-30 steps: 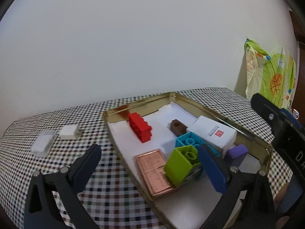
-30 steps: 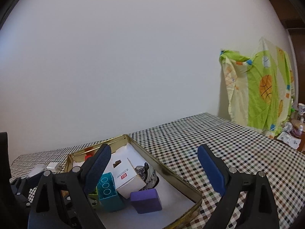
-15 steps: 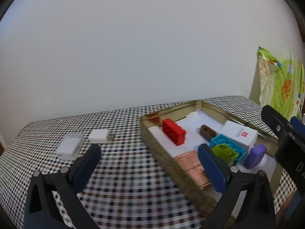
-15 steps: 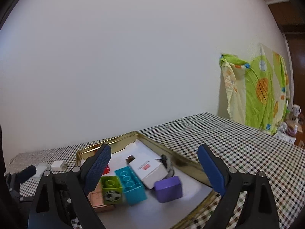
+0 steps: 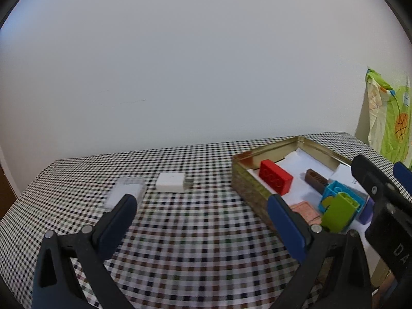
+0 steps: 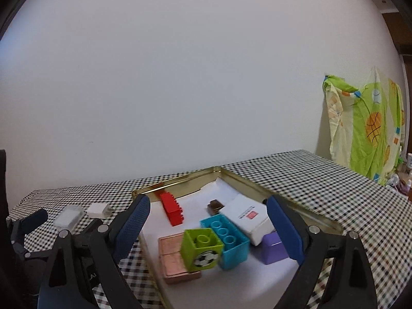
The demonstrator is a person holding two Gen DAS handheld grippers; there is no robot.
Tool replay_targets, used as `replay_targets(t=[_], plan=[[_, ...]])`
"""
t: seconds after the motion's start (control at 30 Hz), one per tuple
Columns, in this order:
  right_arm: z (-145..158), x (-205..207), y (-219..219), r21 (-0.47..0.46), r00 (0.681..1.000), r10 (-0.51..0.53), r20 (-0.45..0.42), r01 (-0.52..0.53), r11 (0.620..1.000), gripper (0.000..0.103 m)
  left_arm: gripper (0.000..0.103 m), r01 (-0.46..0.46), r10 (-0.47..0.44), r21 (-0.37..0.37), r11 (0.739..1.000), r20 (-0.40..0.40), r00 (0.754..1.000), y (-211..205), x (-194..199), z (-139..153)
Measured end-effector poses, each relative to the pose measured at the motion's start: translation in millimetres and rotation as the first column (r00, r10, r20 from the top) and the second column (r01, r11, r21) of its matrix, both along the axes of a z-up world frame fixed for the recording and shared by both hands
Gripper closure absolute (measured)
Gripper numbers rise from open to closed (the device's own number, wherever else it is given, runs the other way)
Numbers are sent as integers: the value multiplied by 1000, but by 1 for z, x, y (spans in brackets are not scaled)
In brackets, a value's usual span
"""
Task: Organize rigid objects
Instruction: 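Withdraw both open tools from the tray toward the white items on the table, then grasp the translucent plastic box with the left tool while the right tool grasps the white plug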
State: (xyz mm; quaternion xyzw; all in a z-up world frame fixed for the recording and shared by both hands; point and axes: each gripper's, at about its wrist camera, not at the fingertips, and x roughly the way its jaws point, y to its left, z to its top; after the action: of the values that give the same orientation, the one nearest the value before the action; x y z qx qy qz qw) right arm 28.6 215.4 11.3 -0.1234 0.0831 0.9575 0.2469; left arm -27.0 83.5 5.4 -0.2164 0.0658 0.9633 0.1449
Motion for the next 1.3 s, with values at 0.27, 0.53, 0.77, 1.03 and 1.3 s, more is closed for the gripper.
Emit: replay_targets(t=[0.27,0.53,0.77,1.03,1.3], plan=[[-2,-14,-19,-17,1000,8,4,-8,1000,9,1,-55,54,14,998,16,998,-21,-21,-4],[0,-24,-33,0,999,51,11,-51,999,9,1,-76,76,10,997,27,997,-33,-31,-6],[-3,-45,-38,-42,997,69,42,-67,997,9,1,-102,101,9,995,50,994,-48,-42,-5],[-6,-73,-50,-50,993,100,66,-97,994,9,1,-159,159,-8,987,77,984,-67,-62,-7],[-13,-107,-56,-99,981,146,125,-134,986,9,1,-225,227,-33,974,128,965,-92,-92,-11]])
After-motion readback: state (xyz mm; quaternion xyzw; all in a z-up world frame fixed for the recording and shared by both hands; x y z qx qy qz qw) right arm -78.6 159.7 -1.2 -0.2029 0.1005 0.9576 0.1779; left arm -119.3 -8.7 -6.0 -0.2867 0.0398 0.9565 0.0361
